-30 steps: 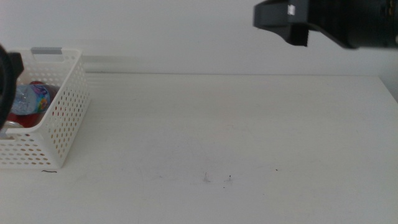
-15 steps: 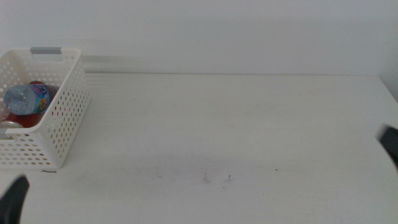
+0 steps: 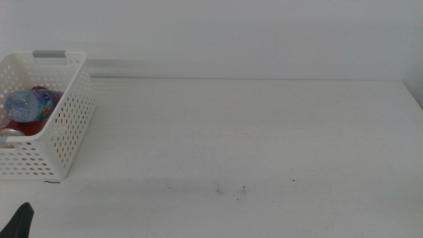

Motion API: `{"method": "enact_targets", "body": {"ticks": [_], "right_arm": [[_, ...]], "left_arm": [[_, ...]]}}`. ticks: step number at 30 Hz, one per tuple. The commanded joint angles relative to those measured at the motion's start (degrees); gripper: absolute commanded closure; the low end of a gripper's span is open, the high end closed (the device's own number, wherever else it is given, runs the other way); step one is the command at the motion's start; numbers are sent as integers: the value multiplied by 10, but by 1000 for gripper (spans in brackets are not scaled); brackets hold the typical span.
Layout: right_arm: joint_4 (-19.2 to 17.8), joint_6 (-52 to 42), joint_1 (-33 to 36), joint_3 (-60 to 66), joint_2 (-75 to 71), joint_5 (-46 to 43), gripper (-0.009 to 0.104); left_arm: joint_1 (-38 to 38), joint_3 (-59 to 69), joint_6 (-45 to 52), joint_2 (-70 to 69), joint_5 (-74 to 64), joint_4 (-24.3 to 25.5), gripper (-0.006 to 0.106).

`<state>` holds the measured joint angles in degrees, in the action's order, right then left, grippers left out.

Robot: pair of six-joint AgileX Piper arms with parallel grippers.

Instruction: Use arms to grab the bottles and put them into the dustbin to the left of the table.

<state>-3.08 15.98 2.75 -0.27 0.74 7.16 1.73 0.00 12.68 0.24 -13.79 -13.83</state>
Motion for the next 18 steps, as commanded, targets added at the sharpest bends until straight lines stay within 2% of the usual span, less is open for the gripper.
{"method": "enact_targets", "body": {"ticks": [1, 5, 18], "right_arm": [[-4, -1, -5, 3, -7, 10, 7], [4, -1, -5, 3, -7, -14, 7], [4, -1, -5, 3, -7, -12, 7]], "left_arm": [[2, 0, -7, -2, 11, -6, 7], [2, 0, -7, -2, 9, -6, 7], [0, 0, -6, -2, 12, 4, 7]]}}
